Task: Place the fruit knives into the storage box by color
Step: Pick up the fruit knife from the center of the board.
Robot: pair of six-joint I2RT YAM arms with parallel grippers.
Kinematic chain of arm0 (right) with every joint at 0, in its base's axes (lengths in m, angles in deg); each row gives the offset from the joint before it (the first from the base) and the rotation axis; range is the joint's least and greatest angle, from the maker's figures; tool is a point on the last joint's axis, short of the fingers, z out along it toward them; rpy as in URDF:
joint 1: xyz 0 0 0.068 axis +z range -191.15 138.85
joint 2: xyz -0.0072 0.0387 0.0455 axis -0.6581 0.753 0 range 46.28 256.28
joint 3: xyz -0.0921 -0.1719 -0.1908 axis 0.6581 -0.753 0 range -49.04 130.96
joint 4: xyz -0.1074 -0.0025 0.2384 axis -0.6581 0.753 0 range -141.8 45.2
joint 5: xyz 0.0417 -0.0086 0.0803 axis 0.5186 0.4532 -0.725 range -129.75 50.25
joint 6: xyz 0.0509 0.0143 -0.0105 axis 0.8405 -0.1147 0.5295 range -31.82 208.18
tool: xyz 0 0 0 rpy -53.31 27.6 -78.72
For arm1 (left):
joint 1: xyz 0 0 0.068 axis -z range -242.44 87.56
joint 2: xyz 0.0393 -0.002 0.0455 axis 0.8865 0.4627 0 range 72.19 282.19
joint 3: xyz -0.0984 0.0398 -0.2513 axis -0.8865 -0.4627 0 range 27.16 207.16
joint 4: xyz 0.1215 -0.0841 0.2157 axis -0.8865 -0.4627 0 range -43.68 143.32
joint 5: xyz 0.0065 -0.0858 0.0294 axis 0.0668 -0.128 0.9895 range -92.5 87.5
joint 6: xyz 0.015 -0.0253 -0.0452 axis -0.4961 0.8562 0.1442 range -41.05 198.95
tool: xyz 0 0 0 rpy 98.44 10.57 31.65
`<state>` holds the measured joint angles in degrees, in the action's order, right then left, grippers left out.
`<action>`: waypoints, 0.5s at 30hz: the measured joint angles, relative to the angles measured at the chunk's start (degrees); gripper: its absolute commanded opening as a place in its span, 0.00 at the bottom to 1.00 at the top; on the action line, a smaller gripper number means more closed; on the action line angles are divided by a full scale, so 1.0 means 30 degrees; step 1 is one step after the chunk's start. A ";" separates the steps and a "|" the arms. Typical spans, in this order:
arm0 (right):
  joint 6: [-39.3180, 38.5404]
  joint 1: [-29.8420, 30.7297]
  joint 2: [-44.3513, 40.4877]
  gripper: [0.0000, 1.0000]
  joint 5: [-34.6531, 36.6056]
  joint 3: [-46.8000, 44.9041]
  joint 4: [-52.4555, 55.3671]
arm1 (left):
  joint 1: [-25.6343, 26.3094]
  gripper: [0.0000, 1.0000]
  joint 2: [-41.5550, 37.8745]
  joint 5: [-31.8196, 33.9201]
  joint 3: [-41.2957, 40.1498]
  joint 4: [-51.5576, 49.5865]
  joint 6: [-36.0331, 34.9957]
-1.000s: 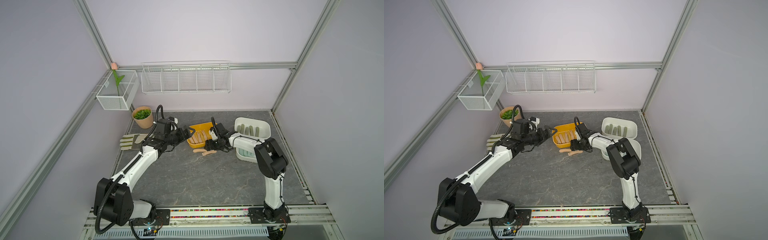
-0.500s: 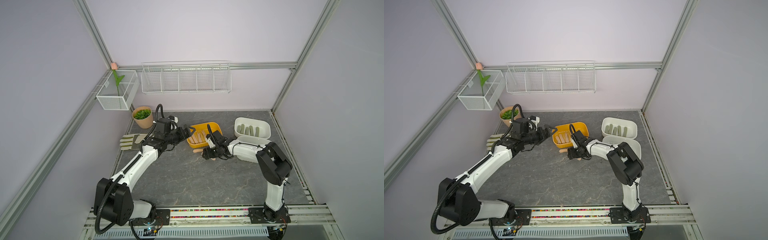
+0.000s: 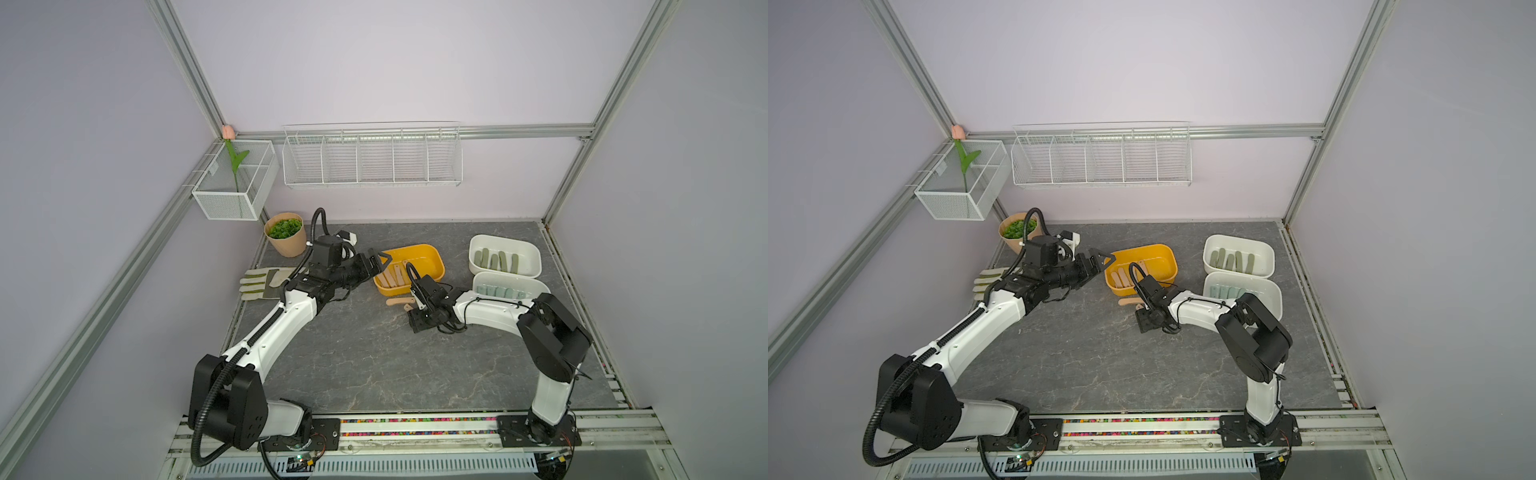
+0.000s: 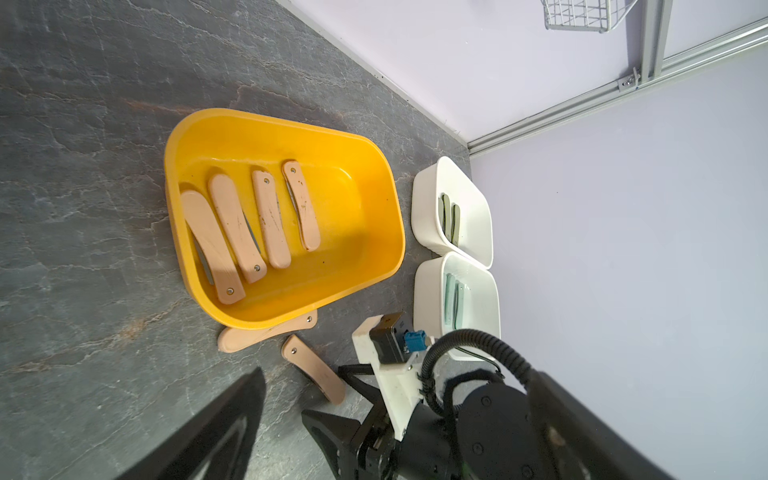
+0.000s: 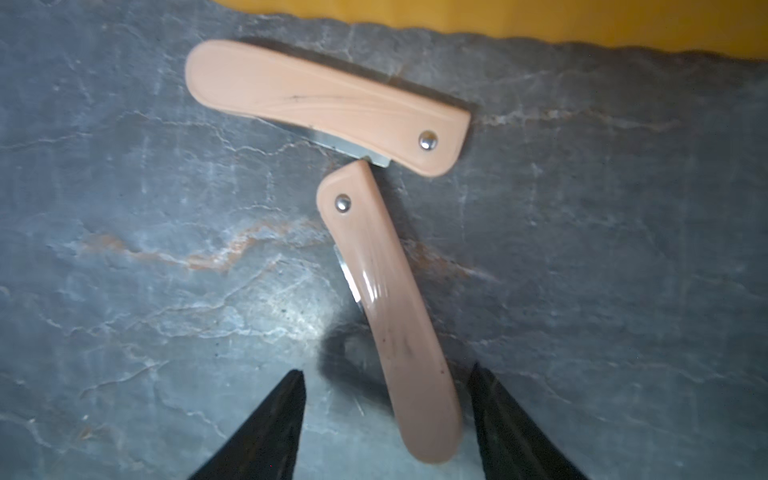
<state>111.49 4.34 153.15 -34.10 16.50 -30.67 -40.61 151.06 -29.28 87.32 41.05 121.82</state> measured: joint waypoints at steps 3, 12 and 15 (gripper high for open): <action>-0.0175 0.0153 0.0044 0.56 0.0699 0.0044 0.0342 | 0.0000 0.99 0.0066 -0.0029 0.0000 0.0007 0.0000; -0.0503 0.0342 0.0590 0.51 0.1617 0.0816 0.1326 | 0.0000 0.99 0.0087 -0.0029 0.0000 0.0138 0.0000; -0.0729 0.0364 0.0831 0.51 0.1858 0.1129 0.1457 | 0.0000 0.99 0.0102 -0.0029 0.0000 0.0146 0.0000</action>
<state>109.30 5.44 155.65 -28.53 19.88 -26.30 -40.61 151.36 -29.37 87.32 41.49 121.82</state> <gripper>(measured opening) 0.514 0.994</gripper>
